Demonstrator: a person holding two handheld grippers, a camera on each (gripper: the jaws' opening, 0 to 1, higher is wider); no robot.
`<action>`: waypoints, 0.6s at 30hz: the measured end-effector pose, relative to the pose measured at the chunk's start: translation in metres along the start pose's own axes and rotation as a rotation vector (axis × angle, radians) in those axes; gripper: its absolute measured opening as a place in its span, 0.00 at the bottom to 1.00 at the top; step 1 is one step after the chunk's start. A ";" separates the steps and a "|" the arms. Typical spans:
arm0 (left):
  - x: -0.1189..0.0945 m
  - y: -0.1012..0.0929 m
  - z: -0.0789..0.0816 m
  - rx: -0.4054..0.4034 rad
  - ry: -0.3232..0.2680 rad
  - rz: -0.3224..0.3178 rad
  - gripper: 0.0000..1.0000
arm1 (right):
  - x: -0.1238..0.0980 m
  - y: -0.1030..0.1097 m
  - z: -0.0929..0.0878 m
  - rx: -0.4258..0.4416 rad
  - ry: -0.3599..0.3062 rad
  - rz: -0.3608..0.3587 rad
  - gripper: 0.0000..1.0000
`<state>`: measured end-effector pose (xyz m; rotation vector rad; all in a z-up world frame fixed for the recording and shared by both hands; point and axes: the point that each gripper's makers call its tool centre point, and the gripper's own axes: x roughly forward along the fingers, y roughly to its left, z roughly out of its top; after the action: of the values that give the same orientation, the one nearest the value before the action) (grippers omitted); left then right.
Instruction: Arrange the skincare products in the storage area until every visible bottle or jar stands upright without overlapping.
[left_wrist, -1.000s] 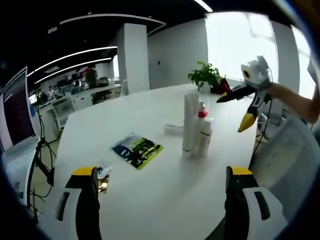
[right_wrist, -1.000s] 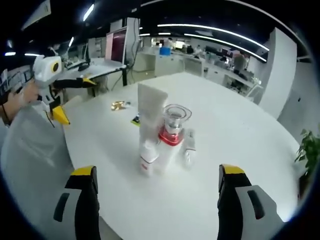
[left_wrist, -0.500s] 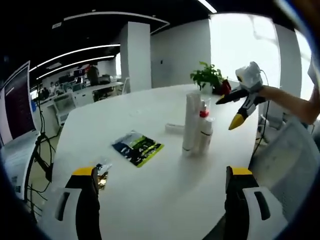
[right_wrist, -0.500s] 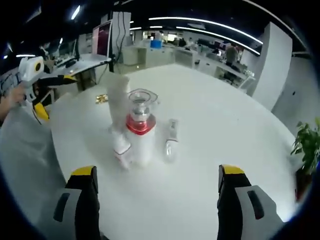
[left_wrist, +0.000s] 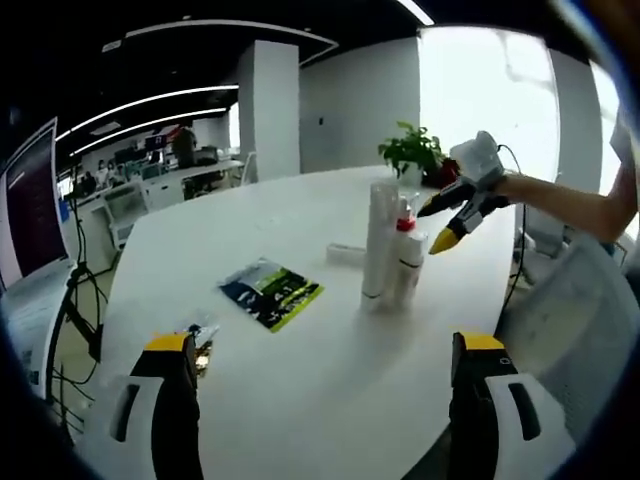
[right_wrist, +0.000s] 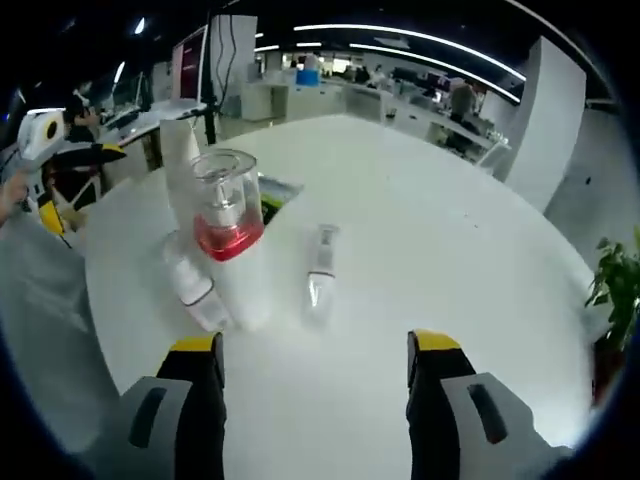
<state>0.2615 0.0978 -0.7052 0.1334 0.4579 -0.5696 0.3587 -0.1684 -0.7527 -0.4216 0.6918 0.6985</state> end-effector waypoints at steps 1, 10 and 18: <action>0.000 0.000 0.000 0.000 0.001 -0.002 0.99 | 0.002 0.001 -0.002 0.001 0.010 0.006 0.69; 0.002 -0.001 -0.001 0.002 0.006 -0.009 0.99 | 0.026 -0.003 -0.008 0.012 0.050 0.050 0.57; 0.002 0.001 -0.002 0.004 0.013 0.000 0.99 | 0.040 -0.007 -0.011 0.030 0.068 0.073 0.47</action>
<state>0.2623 0.0982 -0.7083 0.1405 0.4696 -0.5701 0.3820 -0.1617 -0.7875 -0.3958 0.7838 0.7441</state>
